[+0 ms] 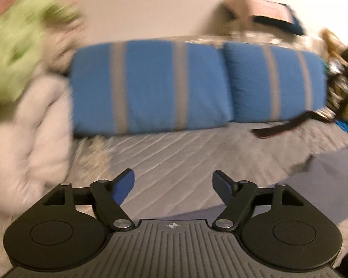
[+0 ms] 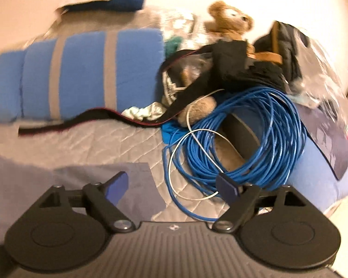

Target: Fold clothes

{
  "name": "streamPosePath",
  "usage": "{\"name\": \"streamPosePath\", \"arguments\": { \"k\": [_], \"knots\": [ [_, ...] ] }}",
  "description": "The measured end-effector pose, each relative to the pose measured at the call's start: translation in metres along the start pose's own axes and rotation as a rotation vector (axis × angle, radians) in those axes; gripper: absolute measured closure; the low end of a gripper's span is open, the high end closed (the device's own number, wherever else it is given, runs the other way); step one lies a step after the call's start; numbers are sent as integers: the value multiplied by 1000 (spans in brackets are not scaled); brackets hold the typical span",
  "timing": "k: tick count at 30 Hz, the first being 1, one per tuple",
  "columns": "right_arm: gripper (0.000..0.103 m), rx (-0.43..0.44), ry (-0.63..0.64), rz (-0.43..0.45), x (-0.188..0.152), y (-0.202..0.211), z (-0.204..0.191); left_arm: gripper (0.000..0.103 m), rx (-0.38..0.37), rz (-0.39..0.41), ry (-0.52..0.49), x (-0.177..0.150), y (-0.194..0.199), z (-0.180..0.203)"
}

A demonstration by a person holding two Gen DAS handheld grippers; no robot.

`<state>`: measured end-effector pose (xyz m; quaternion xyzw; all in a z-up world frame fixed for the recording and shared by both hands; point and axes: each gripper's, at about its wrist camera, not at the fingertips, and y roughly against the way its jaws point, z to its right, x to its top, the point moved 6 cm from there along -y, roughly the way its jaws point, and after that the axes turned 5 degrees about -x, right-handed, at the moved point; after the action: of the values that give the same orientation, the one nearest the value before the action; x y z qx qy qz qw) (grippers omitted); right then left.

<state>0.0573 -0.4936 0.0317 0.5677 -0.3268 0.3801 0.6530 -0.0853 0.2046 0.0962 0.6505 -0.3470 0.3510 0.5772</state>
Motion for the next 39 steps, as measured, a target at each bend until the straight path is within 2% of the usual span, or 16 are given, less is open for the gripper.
{"name": "streamPosePath", "arguments": {
  "k": [4,9,13,17,20,23,26,28,31,35,38,39],
  "knots": [
    [4,8,103,9,-10,-2,-7,22,-87,18,-155,14,-17,71],
    [2,15,254,33,-22,-5,-22,22,-326,-36,-414,7,-41,184],
    [0,30,263,35,-25,-4,-24,22,-429,-41,-631,-18,-60,263],
    [0,29,257,22,-29,-8,-23,22,-464,-51,-827,-58,-88,318],
    [0,29,262,14,-34,-13,-23,22,-462,-65,-922,-86,-103,336],
    [0,29,280,5,-43,-19,-25,22,-415,-54,-1044,-100,-110,339],
    [0,26,289,-13,-53,-27,-25,23,-356,-38,-1071,-103,-119,339],
    [0,29,301,-25,-57,-32,-26,33,-354,-44,-1059,-104,-123,340],
    [0,31,362,-29,-61,-37,-30,47,-346,-35,-1107,-106,-119,345],
    [0,32,494,-11,-63,-41,-39,56,-327,4,-1160,-104,-111,352],
    [0,28,612,6,-64,-45,-47,70,-325,4,-1127,-97,-108,350],
    [0,19,663,14,-65,-47,-50,80,-328,4,-1100,-93,-107,348]
  ]
}}
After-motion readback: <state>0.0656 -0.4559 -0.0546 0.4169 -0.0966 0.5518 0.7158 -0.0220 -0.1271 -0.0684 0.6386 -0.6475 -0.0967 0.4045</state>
